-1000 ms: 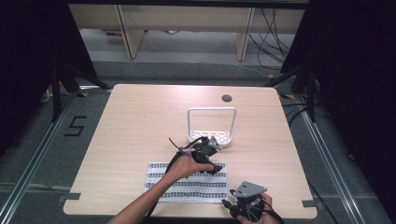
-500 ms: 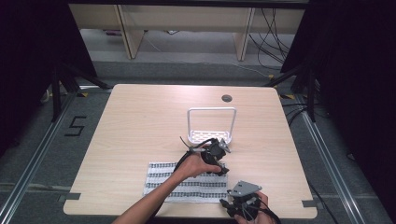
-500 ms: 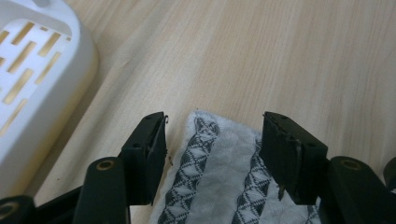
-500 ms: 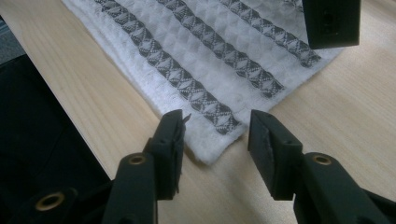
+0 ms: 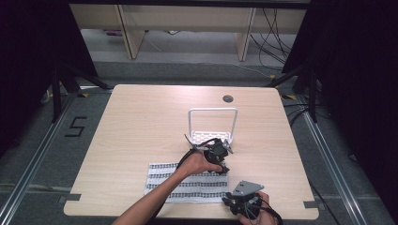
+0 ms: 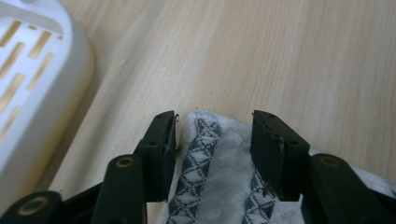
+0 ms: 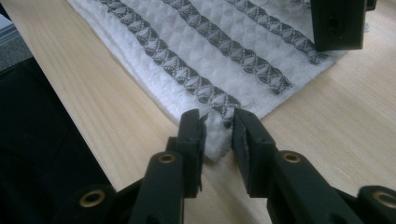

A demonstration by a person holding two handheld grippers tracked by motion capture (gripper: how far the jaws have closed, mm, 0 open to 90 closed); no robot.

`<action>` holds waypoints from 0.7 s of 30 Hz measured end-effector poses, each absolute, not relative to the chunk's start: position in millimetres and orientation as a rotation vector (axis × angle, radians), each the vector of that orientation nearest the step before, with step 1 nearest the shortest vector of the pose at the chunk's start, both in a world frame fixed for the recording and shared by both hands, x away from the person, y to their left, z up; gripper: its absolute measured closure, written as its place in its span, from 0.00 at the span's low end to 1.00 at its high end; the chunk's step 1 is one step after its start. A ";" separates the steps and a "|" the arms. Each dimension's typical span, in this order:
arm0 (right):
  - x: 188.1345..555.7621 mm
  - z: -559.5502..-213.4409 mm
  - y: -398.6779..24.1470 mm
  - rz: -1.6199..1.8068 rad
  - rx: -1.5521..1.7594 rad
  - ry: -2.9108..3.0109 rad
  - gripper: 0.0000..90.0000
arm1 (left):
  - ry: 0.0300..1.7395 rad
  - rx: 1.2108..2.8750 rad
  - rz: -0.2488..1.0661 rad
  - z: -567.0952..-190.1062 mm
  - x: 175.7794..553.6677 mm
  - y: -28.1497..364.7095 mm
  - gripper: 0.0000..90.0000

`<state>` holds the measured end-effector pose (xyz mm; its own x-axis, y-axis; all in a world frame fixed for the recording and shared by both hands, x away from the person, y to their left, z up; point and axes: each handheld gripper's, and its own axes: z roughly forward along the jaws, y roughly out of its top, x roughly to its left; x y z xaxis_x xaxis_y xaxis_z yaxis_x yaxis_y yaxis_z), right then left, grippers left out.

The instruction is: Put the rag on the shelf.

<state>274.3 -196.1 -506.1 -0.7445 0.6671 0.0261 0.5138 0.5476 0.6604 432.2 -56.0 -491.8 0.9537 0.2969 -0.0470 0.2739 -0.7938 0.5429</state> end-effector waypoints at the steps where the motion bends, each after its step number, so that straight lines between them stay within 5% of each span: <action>1: 274.3 -506.1 -196.1 0.979 0.992 2.556 0.83 | 0.403 2.534 0.054 -491.8 432.2 -56.0 0.59; 11: 273.4 -505.9 -195.7 0.985 0.986 2.560 0.94 | 0.369 2.537 0.055 -489.9 426.4 -58.5 0.90; 21: 274.7 -495.3 -201.8 1.054 0.977 2.526 0.96 | 0.432 2.446 0.094 -473.1 418.6 -48.1 0.93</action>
<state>274.7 -201.8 -495.3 -0.7492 0.6612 0.0377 0.4919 0.5175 0.7002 418.6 -48.1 -473.1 0.9432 0.3299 -0.0394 0.2839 -0.7385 0.6116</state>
